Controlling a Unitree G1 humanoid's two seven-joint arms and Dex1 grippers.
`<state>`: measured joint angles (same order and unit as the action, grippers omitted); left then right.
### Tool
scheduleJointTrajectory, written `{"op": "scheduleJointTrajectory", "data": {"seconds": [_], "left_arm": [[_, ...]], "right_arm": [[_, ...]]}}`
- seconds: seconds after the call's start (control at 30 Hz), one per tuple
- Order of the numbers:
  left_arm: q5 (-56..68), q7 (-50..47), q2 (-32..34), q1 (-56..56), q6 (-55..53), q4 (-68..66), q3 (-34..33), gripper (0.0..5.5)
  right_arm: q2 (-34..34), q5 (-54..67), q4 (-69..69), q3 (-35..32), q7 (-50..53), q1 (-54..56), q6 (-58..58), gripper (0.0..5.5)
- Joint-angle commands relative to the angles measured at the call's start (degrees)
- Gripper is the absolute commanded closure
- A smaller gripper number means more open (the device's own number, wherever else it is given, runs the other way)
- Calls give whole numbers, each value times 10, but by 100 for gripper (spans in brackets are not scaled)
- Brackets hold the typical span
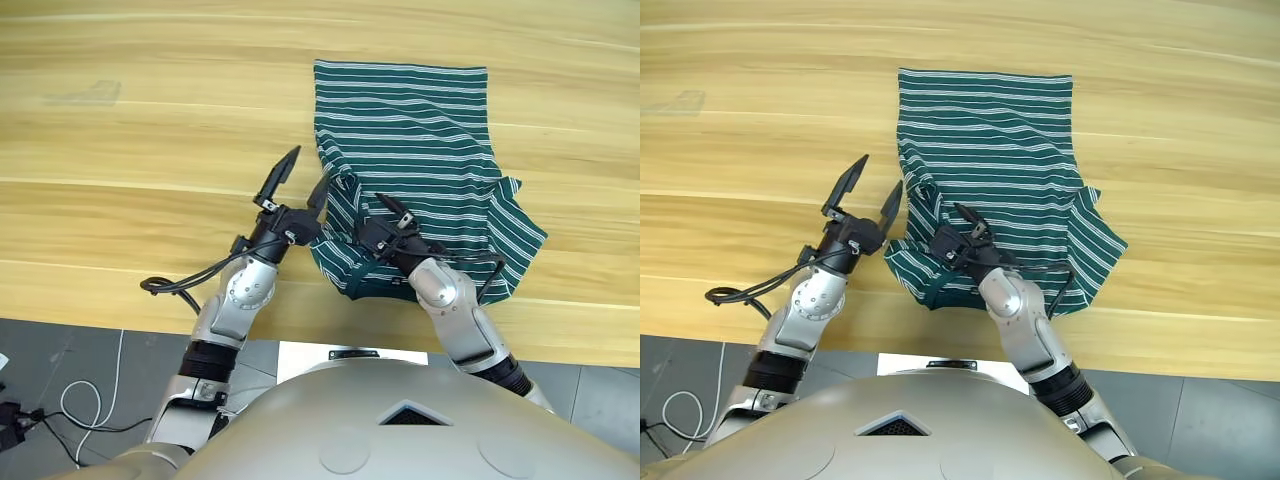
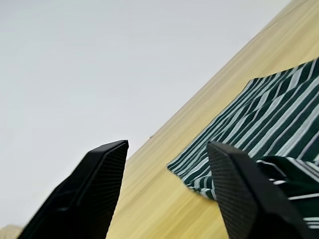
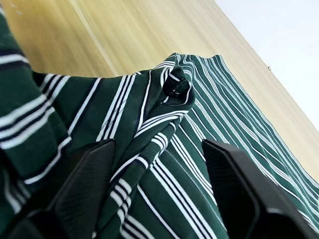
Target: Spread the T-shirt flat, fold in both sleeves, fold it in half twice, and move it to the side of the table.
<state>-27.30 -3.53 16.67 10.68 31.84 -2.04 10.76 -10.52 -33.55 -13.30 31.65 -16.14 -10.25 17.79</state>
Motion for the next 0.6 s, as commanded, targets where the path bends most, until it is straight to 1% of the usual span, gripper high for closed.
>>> {"op": "scheduleJointTrajectory", "data": {"seconds": [0.03, 0.13, 0.2, 0.27, 0.3, 0.37, 0.4, 0.47, 0.57, 0.6], "left_arm": [[33, 10, 9, 38, -23, 63, -33, 257], [59, 22, 13, 68, -34, 103, -51, 257], [107, 37, 11, 80, -39, 117, -61, 257], [139, 45, 2, 64, -39, 102, -64, 257], [164, 47, -8, 48, -45, 91, -68, 257], [201, 51, -27, 9, -56, 67, -74, 257], [208, 53, -32, -6, -59, 56, -74, 257], [216, 60, -45, -38, -65, 22, -69, 257], [199, 65, -56, -79, -66, -30, -56, 257], [196, 63, -60, -93, -69, -48, -54, 257]], "right_arm": [[-15, -12, 64, 8, -3, -21, 42, 229], [-7, -10, 76, 14, 7, -17, 40, 229], [14, 1, 96, 19, 32, -1, 7, 229], [26, 4, 86, 34, 78, 22, -86, 229], [30, 16, 56, 35, 90, 25, -126, 229], [33, 78, -34, 11, 84, 20, -191, 229], [32, 106, -68, -4, 75, 16, -204, 229], [31, 195, -138, -66, 58, 9, -203, 229], [18, 283, -195, -189, 54, 26, -174, 229], [2, 308, -201, -242, 53, 30, -170, 229]]}}
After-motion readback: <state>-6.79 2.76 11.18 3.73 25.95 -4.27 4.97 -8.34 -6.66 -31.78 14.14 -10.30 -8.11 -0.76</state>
